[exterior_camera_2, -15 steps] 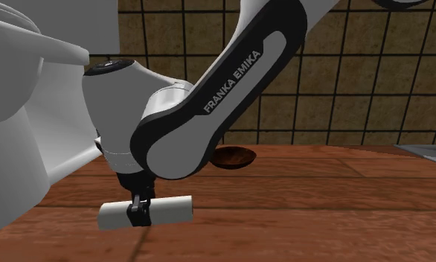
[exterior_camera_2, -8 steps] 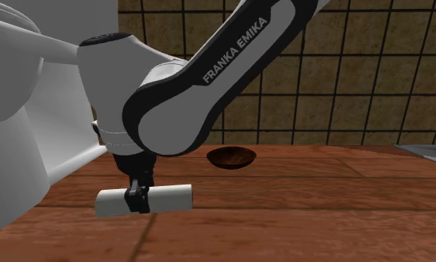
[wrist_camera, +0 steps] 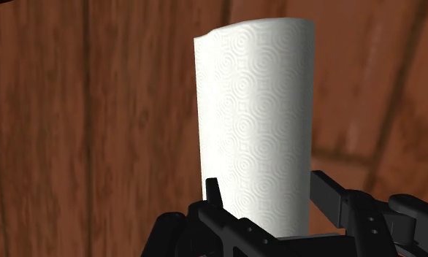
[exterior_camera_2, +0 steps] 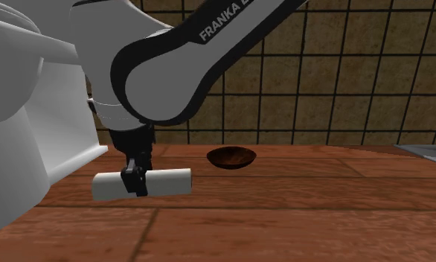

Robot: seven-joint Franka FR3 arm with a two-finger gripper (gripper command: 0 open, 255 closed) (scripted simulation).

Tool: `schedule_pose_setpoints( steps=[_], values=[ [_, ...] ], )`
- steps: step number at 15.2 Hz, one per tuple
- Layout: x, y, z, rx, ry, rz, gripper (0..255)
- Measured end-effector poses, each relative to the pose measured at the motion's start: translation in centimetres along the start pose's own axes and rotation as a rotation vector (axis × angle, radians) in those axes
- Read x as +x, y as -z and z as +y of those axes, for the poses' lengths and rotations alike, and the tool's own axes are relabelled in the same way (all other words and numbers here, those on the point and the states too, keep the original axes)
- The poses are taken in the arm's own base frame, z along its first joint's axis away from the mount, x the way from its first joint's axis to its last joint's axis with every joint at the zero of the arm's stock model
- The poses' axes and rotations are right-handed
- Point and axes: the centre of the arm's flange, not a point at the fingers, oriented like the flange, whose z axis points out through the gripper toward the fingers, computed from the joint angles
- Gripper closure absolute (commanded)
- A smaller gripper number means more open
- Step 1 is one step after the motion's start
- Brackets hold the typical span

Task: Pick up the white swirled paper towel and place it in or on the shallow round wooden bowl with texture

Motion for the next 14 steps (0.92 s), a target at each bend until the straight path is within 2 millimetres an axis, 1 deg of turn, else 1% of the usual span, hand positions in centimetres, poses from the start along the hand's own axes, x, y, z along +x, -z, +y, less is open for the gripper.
schedule_pose_setpoints(
  steps=[4,5,6,10,11,14],
  values=[
    [0.0,1.9,0.7,0.0,0.0,0.0,255],
    [-0.1,2.5,0.9,0.0,0.0,0.0,255],
    [-0.5,2.6,1.5,0.0,0.0,0.0,255],
    [-3.4,2.0,5.1,0.0,-0.001,0.0,255],
    [-4.3,1.4,5.8,0.0,-0.001,-0.001,255],
    [-6.9,0.8,8.5,0.0,-0.001,-0.001,255]
  ],
)
